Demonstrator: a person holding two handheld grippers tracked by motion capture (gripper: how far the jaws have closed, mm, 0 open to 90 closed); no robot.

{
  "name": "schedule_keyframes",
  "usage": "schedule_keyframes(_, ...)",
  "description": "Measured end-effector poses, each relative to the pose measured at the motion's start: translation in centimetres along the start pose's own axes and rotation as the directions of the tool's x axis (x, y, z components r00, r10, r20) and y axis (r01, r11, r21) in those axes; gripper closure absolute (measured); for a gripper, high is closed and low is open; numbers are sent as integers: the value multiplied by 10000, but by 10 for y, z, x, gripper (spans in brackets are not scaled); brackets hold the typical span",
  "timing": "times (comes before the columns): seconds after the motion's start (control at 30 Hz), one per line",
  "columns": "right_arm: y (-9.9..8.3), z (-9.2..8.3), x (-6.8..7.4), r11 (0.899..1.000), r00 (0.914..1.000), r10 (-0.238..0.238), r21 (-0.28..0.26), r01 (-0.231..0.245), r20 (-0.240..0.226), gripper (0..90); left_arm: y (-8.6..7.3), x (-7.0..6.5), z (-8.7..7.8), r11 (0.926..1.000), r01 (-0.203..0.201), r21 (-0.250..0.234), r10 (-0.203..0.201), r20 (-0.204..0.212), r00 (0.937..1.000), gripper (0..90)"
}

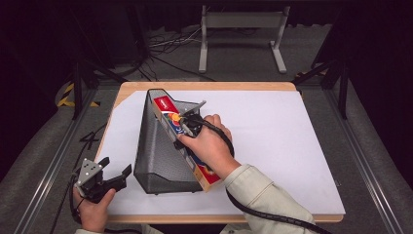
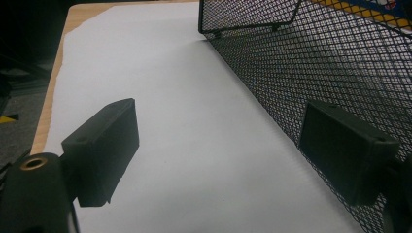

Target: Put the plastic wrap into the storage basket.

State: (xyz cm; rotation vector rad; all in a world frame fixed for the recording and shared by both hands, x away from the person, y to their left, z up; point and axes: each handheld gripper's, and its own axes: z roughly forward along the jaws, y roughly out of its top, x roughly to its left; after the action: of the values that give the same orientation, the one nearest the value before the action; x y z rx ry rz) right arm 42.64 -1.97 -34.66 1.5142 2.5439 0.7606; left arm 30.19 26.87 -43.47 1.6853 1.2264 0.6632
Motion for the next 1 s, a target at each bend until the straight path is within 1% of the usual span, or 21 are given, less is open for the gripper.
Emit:
schedule_keyframes(0.03, 0, 1, -1, 10000, 10000, -29, 59, 29, -4, 401, 0, 0, 0, 10000, 8, 3, -8, 4, 10000, 153)
schedule_keyframes(0.07, 1, 3, -2, 9996, 10000, 17, 273, -18, 31, 401, 0, 0, 0, 10000, 7, 42, -7, 5, 10000, 153)
schedule_keyframes(0.1, 1, 3, -2, 9996, 10000, 17, 273, -18, 31, 401, 0, 0, 0, 10000, 7, 42, -7, 5, 10000, 153)
schedule_keyframes(0.23, 3, 7, -2, 9979, 9996, 43, 639, -60, 266, 401, 0, -2, 1, 9999, -125, 80, 125, 15, 9999, 152)
schedule_keyframes(0.33, 4, 10, -3, 9967, 9995, -42, 817, 17, 308, 397, 0, -2, 2, 9998, -162, 128, 162, 47, 9999, 151)
schedule_keyframes(0.4, 5, 11, -2, 9959, 9996, -121, 899, 97, 262, 384, 0, -2, 2, 9999, -122, 111, 122, 52, 9999, 151)
schedule_keyframes(0.43, 6, 10, -2, 9968, 9997, -130, 794, 114, 200, 373, 0, -1, 2, 9999, -102, 108, 101, 63, 9999, 151)
schedule_keyframes(0.5, 7, 8, 0, 9969, 9997, -166, 768, 152, 189, 372, 0, -1, 2, 9999, -103, 113, 102, 63, 9999, 151)
schedule_keyframes(0.53, 7, 8, 1, 9964, 9990, -395, 763, 379, 197, 368, 0, -1, 3, 9999, -103, 125, 102, 60, 9999, 151)
schedule_keyframes(0.57, 7, 6, 3, 9974, 9988, -429, 595, 415, 234, 360, 0, -2, 3, 9999, -119, 117, 118, 63, 9999, 151)
schedule_keyframes(0.6, 7, 6, 3, 9974, 9988, -429, 595, 415, 234, 360, 0, -2, 3, 9999, -119, 117, 118, 63, 9999, 151)
schedule_keyframes(0.63, 6, 4, 3, 9985, 9990, -414, 372, 407, 172, 341, 0, -2, 3, 9999, -98, 107, 97, 93, 9999, 151)
schedule_keyframes(0.67, 6, 3, 3, 9987, 9990, -430, 271, 427, 93, 328, 1, -2, 3, 9999, -97, 118, 96, 95, 9999, 151)
schedule_keyframes(0.7, 6, 3, 3, 9987, 9990, -430, 271, 427, 93, 328, 1, -2, 3, 9999, -97, 118, 96, 95, 9999, 151)
schedule_keyframes(0.77, 5, 0, 2, 9991, 9991, -415, -18, 415, -124, 296, 0, -2, 3, 9998, -115, 142, 114, 90, 9999, 151)
schedule_keyframes(0.83, 5, -4, 2, 9992, 9989, -371, -135, 367, -299, 277, 0, -2, 2, 9999, -109, 133, 108, 66, 9999, 151)
schedule_keyframes(0.87, 5, -8, 2, 9982, 9982, -443, -413, 426, -413, 265, 0, -1, 2, 9999, -108, 133, 108, 63, 9999, 151)
schedule_keyframes(0.93, 4, -13, 2, 9959, 9969, -649, -659, 619, -443, 251, 0, -1, 2, 9999, -90, 115, 89, 50, 9999, 151)
schedule_keyframes(1.0, 1, -17, 1, 9902, 9941, -936, -1088, 872, -544, 232, -1, -1, 2, 9999, -83, 133, 82, 46, 10000, 151)
